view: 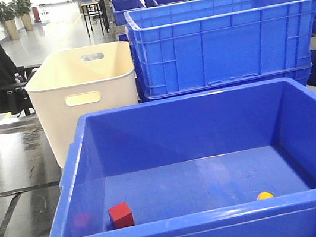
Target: Pick red and yellow blocks into blue bin
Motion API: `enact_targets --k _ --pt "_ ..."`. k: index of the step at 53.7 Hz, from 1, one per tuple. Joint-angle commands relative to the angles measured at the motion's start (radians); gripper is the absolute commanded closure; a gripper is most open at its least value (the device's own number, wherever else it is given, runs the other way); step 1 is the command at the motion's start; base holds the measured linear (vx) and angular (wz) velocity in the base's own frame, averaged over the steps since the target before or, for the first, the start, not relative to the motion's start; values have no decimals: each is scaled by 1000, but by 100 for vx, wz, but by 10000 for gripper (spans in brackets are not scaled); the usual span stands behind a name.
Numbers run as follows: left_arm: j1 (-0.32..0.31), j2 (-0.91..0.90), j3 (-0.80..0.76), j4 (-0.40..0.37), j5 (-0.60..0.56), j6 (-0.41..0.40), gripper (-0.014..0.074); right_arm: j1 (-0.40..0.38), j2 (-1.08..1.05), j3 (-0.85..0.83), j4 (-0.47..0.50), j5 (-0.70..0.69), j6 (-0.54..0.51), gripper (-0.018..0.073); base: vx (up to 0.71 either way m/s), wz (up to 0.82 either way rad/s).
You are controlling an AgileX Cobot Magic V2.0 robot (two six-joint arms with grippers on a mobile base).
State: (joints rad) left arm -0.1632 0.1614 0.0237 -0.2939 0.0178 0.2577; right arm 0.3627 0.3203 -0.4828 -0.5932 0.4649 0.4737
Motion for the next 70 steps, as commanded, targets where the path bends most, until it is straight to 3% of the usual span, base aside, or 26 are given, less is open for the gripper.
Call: enact_targets --k 1,11,63,65,70 --pt "38 -81 -21 92 -18 -24 597 -3 9 -26 -26 -68 -3 566 0 0" --pt "68 -195 -13 157 28 -24 597 -3 9 -26 -26 -71 -3 566 0 0" --pt "68 -189 -14 157 47 -24 597 -3 9 -26 -28 -66 -4 566 0 0" --pt "68 -189 -14 157 47 -24 597 -3 9 -26 -10 -68 -4 566 0 0" --pt "68 -189 -14 157 47 -24 597 -3 11 -7 150 -84 -88 566 0 0"
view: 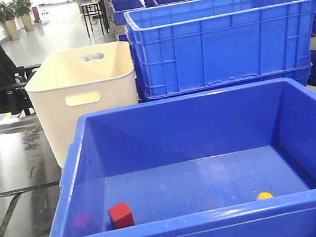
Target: Pick red and yellow blocks into blue bin
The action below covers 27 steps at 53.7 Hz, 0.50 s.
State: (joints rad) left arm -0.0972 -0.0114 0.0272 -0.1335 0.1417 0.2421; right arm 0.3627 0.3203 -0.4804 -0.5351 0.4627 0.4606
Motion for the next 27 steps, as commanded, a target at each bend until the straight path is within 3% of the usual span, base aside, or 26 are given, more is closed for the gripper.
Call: enact_targets --k 1,11,20,27 --pt "2 -17 -18 -3 -77 -8 597 -3 11 -1 118 -90 -115 566 0 0" --pt "2 -17 -18 -3 -77 -8 597 -3 9 164 456 -253 -488 566 0 0" --pt "2 -17 -18 -3 -77 -8 597 -8 9 333 510 -524 -517 566 0 0" --pt "2 -17 -18 -3 -77 -8 597 -105 9 439 520 -643 -485 566 0 0"
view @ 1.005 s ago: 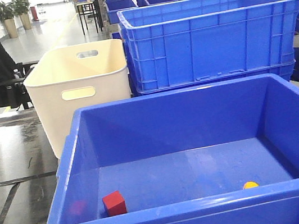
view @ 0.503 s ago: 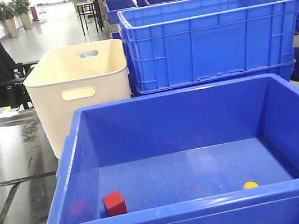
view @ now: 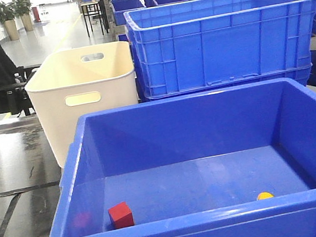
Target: Pick red and yellow blocks into blue bin
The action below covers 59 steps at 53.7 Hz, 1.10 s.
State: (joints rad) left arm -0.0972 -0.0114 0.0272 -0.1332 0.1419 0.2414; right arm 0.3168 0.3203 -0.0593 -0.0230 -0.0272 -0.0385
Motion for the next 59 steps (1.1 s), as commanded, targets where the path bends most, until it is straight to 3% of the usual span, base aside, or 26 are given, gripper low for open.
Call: enact_targets --k 1,16,24,36,59 --pt "2 -17 -18 -3 -77 -7 597 -73 7 23 8 -153 22 566 0 0" --pt "2 -17 -18 -3 -77 -7 597 -275 -111 95 -8 -116 71 566 0 0" --pt "2 -17 -18 -3 -77 -7 597 -342 -199 97 3 -47 72 566 0 0" --pt "2 -17 -18 -3 -77 -7 597 -352 -340 97 -8 27 70 566 0 0" --pt "2 -17 -18 -3 -77 -7 596 -352 -341 97 -8 45 70 566 0 0"
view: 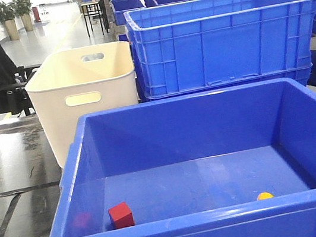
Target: Pick red and yellow blocks into blue bin
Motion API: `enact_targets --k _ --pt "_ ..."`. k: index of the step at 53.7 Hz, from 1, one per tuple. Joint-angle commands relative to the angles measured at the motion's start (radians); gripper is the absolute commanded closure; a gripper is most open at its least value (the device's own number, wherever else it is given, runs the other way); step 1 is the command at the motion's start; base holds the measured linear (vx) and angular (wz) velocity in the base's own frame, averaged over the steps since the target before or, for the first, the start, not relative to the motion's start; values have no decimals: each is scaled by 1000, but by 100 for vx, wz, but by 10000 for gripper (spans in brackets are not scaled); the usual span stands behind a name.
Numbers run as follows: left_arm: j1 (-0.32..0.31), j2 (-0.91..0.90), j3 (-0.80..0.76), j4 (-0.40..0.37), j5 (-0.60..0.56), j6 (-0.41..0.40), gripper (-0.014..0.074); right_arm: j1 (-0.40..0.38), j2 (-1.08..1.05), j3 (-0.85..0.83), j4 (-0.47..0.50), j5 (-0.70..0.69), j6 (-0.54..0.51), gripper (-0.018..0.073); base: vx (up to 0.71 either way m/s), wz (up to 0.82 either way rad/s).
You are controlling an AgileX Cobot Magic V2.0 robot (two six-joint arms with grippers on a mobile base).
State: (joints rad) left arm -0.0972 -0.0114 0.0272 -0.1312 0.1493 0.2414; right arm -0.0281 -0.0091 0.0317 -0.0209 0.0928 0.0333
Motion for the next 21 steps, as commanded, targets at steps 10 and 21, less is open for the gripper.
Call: enact_targets --k 10,21 --pt "2 -17 -18 -5 -84 -7 596 -8 -12 7 -10 -75 -2 566 0 0" --pt "2 -17 -18 -5 -84 -7 594 -8 -12 7 -10 -75 -2 566 0 0"
